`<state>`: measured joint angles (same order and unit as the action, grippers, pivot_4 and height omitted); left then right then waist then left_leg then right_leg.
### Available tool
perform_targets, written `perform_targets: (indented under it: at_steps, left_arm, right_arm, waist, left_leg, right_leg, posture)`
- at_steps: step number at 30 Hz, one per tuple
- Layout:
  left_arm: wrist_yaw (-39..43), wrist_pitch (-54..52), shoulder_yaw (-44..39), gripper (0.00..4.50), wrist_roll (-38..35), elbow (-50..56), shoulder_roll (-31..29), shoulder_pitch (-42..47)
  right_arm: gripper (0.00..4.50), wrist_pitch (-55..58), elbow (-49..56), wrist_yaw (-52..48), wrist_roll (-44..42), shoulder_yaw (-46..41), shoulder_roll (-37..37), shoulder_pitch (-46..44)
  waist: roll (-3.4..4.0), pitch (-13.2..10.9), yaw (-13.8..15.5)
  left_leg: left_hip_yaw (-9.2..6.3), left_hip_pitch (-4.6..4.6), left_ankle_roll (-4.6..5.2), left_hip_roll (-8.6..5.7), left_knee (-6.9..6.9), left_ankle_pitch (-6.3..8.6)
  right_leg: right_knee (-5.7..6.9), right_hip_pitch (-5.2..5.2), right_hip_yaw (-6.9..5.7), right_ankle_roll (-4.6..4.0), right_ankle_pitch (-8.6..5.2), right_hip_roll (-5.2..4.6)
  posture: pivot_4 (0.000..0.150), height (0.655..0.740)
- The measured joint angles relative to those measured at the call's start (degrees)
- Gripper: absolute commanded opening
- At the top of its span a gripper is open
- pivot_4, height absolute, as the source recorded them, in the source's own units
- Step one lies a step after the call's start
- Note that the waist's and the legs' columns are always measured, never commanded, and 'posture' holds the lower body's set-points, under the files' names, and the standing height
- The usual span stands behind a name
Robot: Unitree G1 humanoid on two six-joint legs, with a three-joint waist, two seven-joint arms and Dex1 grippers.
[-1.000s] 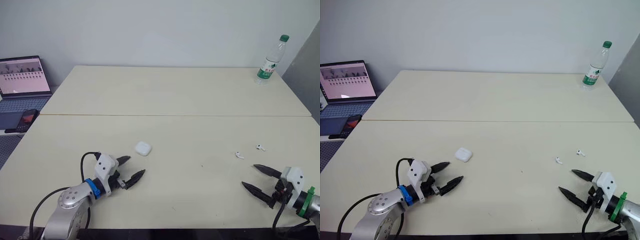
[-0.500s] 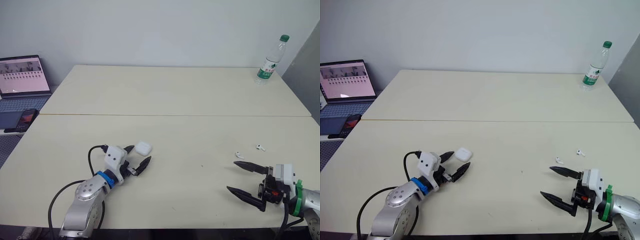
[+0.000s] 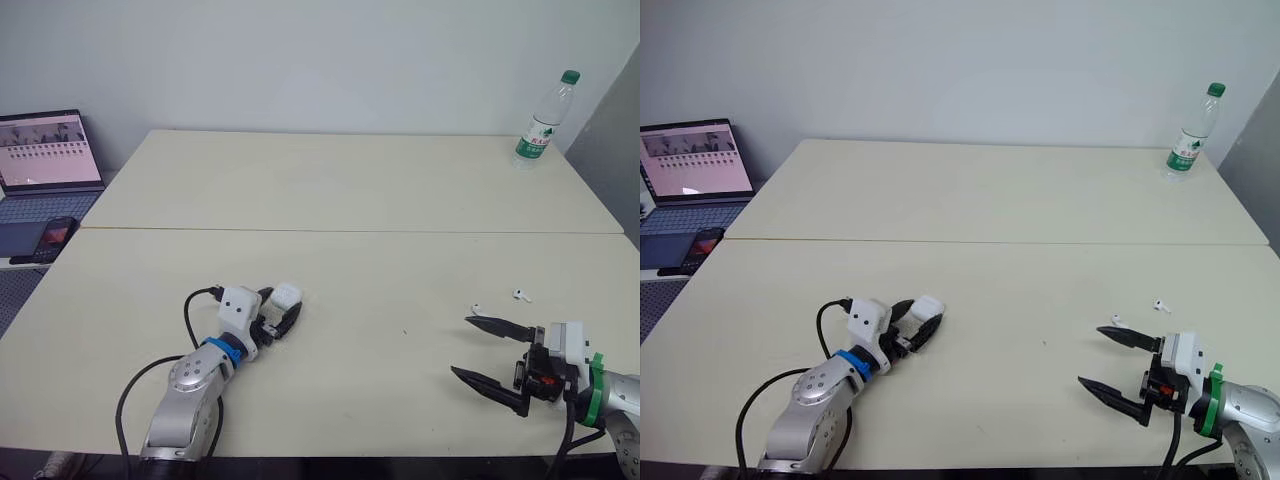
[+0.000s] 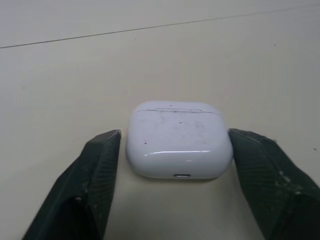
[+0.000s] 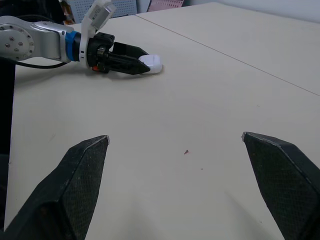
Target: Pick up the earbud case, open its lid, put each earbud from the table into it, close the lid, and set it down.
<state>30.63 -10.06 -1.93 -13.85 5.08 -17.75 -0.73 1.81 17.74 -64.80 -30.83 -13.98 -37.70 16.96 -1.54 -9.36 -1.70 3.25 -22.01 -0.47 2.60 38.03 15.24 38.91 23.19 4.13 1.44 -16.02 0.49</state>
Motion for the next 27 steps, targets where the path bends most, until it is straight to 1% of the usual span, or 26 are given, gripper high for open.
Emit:
perform_targets:
  at_steps: [2,6,8,11,14,27]
  left_arm:
    - [0.11,0.62,-0.16,2.73,-0.45,0.24,0.06,-0.12]
    - [0.23,2.12,-0.24,1.68,-1.26,0.38,0.12,0.14]
    - [0.93,3.01,-0.06,1.16,-1.53,1.03,0.11,0.48]
    - [1.93,2.81,0.49,1.16,-1.89,1.57,0.02,1.88]
    - [2.58,2.39,0.51,1.16,-1.95,1.53,-0.16,2.28]
    - [4.09,2.83,-0.06,1.16,-2.92,1.33,-1.23,0.78]
  right_arm:
    - [4.5,0.0,0.0,0.18,0.19,0.02,0.02,-0.08]
    - [4.5,0.2,0.01,1.95,0.59,0.03,0.19,-0.49]
    - [4.5,2.12,0.43,4.15,0.41,0.1,0.37,-1.05]
    - [4.5,8.12,2.95,10.01,-1.92,0.61,2.29,-4.39]
    - [4.5,11.37,5.02,12.38,-2.65,1.31,2.27,-6.44]
    - [4.5,11.31,5.0,12.39,-1.19,1.66,2.13,-6.28]
  waist:
    - [0.0,0.02,0.0]
    - [0.05,0.09,0.0]
    - [0.07,0.14,0.0]
    - [0.09,0.15,-0.12]
    - [0.08,0.15,-0.08]
    - [0.08,0.17,-0.04]
  left_leg:
    - [-0.01,0.0,0.0,0.0,0.0,0.0]
    - [-0.01,0.04,0.0,-0.01,0.01,0.0]
    - [0.0,0.06,0.0,-0.01,0.02,-0.01]
    - [0.01,0.1,-0.01,0.0,0.04,-0.02]
    - [-0.01,0.08,-0.01,0.0,0.04,-0.03]
    - [0.0,0.07,0.0,0.0,0.03,-0.02]
  right_leg:
    - [0.0,-0.01,-0.01,0.0,0.0,0.0]
    - [0.0,-0.04,0.0,0.02,0.01,0.0]
    - [0.01,-0.06,0.01,0.05,0.03,0.0]
    - [0.05,-0.06,0.05,0.08,0.11,0.02]
    - [0.03,-0.06,0.03,0.06,0.1,0.07]
    - [-0.01,-0.06,0.04,0.1,0.08,0.03]
  posture:
    - [0.15,0.7362]
    - [0.15,0.7362]
    - [0.15,0.7362]
    - [0.15,0.7362]
    - [0.15,0.7362]
    - [0.15,0.7362]
